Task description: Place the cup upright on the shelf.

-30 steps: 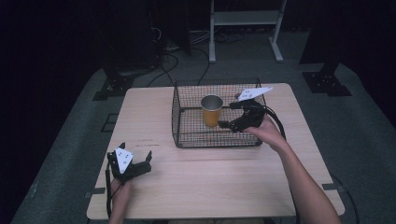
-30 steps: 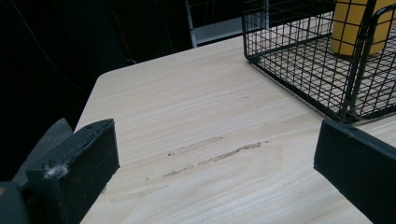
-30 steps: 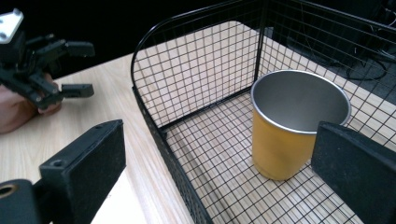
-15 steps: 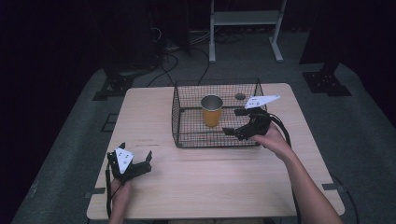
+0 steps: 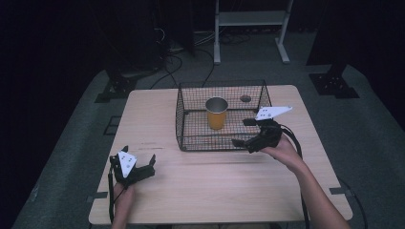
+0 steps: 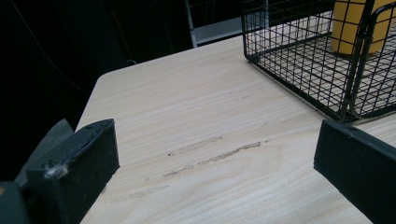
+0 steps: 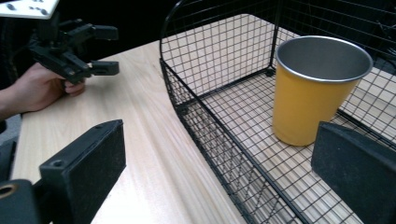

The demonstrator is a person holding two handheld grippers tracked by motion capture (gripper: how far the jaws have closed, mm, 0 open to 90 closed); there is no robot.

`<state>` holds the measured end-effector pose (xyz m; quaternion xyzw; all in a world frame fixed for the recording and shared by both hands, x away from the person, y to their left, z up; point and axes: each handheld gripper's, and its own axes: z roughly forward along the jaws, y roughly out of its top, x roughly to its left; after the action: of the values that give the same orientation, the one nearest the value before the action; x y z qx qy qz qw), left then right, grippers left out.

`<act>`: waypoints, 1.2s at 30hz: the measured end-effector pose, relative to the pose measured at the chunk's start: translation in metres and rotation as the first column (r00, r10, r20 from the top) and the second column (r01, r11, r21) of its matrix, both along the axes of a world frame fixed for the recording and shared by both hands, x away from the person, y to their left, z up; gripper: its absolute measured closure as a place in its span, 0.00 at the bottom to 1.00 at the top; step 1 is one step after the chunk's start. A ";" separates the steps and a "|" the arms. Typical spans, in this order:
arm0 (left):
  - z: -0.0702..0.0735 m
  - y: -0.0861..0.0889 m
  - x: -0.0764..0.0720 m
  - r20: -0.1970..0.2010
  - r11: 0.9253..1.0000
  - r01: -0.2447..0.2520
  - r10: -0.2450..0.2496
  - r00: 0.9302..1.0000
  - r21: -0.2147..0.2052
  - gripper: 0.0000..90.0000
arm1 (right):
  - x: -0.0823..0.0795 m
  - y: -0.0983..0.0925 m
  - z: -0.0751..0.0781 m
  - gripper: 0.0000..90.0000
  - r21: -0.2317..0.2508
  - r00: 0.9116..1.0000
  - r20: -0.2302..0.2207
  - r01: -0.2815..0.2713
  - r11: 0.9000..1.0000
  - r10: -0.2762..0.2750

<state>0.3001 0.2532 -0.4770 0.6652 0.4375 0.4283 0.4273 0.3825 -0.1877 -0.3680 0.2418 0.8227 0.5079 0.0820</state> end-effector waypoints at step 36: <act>0.000 0.000 0.000 -0.002 1.000 -0.003 0.003 1.000 -0.002 0.00 | -0.024 -0.024 -0.034 0.03 -0.027 0.998 -0.053 0.028 0.999 -0.030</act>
<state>0.3000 0.2535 -0.4770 0.6647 0.4393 0.4277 0.4268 0.3581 -0.2118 -0.4016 0.2661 0.8276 0.4892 0.0705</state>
